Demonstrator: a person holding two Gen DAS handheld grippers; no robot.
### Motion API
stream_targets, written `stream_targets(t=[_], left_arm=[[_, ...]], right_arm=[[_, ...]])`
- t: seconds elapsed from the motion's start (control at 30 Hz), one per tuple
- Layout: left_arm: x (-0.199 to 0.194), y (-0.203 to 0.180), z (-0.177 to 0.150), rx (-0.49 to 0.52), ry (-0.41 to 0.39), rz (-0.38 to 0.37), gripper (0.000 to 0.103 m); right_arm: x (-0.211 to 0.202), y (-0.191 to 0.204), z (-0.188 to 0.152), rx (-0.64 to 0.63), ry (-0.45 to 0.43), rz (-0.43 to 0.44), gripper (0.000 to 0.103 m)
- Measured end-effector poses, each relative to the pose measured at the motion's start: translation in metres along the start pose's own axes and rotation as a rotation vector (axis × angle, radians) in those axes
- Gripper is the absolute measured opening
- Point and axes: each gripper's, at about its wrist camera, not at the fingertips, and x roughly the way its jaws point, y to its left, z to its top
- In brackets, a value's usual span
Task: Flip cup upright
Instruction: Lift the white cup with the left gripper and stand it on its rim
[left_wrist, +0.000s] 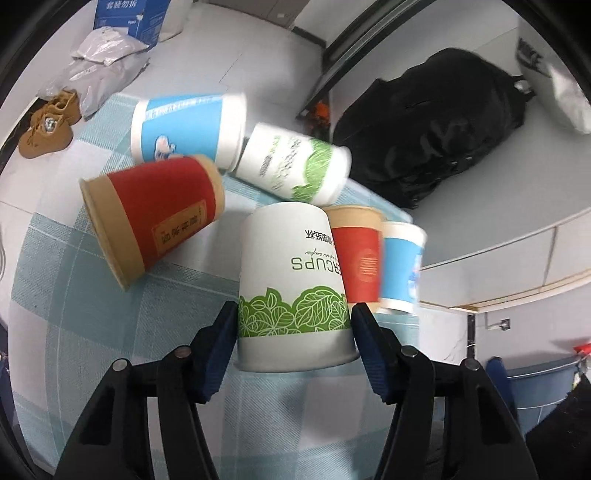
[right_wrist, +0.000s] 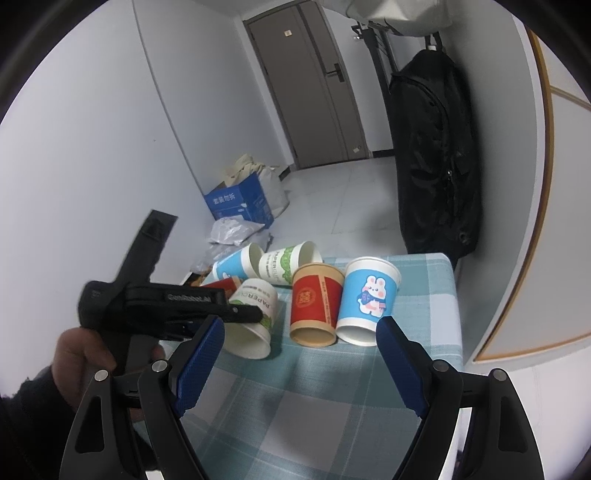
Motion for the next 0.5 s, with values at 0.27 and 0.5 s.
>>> stream_targets(t=[0.27,0.5], left_arm=[[-0.062,-0.015,-0.02,0.058,-0.111,-0.077,0.057],[-0.093,-0.009,-0.047,0.064,-0.14,-0.078,0.057]], right_arm=[[-0.008,0.017,-0.005,-0.023,-0.007,0.008,0.084],[-0.017,0.038,-0.013,-0.083,-0.021,0.036,0.084]])
